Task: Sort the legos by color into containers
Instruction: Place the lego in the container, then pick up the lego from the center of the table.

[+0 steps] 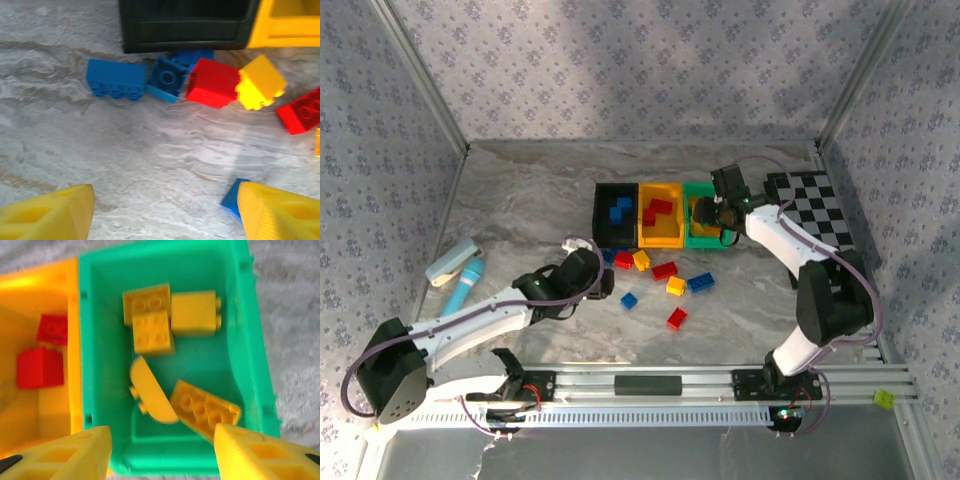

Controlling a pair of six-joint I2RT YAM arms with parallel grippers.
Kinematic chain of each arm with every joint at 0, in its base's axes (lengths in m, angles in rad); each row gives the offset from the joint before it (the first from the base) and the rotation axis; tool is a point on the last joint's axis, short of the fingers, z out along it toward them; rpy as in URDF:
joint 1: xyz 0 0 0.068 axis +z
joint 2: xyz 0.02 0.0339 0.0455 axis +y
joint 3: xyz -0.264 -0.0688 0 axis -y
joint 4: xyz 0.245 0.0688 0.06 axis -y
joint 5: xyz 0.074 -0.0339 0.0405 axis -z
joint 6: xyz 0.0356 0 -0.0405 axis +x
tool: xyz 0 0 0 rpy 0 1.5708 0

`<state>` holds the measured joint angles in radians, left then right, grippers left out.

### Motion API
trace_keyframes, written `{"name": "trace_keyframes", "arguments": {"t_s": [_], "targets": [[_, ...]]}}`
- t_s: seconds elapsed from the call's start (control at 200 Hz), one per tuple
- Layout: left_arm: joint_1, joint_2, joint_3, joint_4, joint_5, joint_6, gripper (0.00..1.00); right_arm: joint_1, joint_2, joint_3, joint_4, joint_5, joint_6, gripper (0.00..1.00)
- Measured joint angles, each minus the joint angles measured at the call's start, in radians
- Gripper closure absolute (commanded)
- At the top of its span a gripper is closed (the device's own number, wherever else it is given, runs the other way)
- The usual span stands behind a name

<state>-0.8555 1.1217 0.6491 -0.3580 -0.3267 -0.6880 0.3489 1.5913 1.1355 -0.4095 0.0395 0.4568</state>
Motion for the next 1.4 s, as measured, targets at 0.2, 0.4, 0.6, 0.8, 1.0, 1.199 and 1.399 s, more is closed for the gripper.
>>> {"name": "trace_keyframes", "arguments": {"t_s": [0.2,0.4,0.6,0.8,1.0,1.199,1.399], "targets": [[0.066,0.0,-0.021,-0.012,-0.003,-0.021,0.2,0.071,-0.111,-0.134,-0.063,-0.064,-0.002,0.36],[0.123,0.0,-0.022,-0.001,0.005,-0.028,0.2,0.133,-0.156,-0.211,-0.143,-0.07,-0.003,0.26],[0.149,0.0,-0.024,0.011,0.027,-0.032,0.2,0.138,-0.155,-0.298,-0.179,-0.066,0.006,0.21],[0.149,-0.002,-0.033,0.021,0.055,-0.029,0.2,0.151,-0.13,-0.306,-0.174,-0.068,0.01,0.18],[0.149,-0.021,-0.04,0.021,0.068,-0.029,0.2,0.185,-0.06,-0.278,-0.158,-0.077,0.017,0.01],[0.149,-0.054,-0.063,0.021,0.069,-0.029,0.2,0.197,-0.024,-0.258,-0.14,-0.074,0.013,0.08],[0.152,-0.073,-0.071,0.02,0.069,-0.029,0.2,0.197,-0.007,-0.258,-0.14,-0.058,-0.013,0.24]]}}
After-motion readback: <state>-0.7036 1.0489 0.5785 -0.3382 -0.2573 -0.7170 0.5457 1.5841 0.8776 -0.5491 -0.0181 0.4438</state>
